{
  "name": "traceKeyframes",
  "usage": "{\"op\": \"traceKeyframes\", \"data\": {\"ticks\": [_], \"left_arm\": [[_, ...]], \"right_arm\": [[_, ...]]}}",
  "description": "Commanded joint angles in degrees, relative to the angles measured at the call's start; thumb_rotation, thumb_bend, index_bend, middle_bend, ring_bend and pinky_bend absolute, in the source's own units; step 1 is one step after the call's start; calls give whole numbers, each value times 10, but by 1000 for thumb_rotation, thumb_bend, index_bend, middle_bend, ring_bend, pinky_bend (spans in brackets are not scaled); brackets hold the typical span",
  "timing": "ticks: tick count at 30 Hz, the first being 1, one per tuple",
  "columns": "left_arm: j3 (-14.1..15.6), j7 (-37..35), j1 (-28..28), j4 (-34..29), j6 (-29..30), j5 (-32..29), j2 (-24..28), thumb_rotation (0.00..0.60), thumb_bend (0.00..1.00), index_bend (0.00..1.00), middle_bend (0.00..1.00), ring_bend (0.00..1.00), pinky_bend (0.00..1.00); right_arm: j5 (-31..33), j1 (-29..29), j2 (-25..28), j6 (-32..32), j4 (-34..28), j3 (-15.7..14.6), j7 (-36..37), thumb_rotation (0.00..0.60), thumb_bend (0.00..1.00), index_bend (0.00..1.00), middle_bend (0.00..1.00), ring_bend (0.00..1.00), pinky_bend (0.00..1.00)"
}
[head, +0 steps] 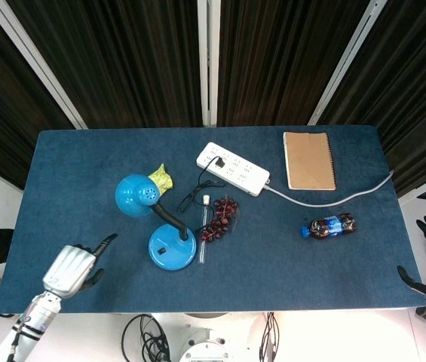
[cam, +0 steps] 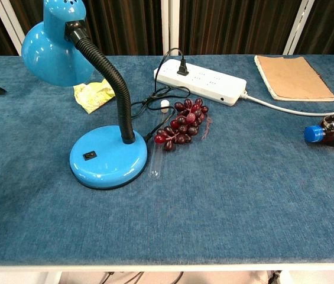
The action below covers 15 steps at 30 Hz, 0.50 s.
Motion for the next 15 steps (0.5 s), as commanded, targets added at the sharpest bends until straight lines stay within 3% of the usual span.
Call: {"op": "traceKeyframes", "data": {"ticks": [1, 7, 15], "left_arm": [[-7, 42, -31, -8, -47, -20, -38, 600, 368, 85, 742, 687, 669], [-13, 74, -58, -5, -92, -58, -65, 600, 370, 85, 743, 687, 668], [-7, 82, -71, 9, -109, -86, -82, 600, 376, 85, 747, 687, 668]], "right_arm": [[1, 0, 1, -1, 0, 0, 0, 600, 176, 0, 0, 0, 0], [8, -1, 2, -3, 5, 2, 9, 600, 176, 0, 0, 0, 0], [13, 1, 0, -11, 11, 3, 17, 600, 176, 0, 0, 0, 0]]}}
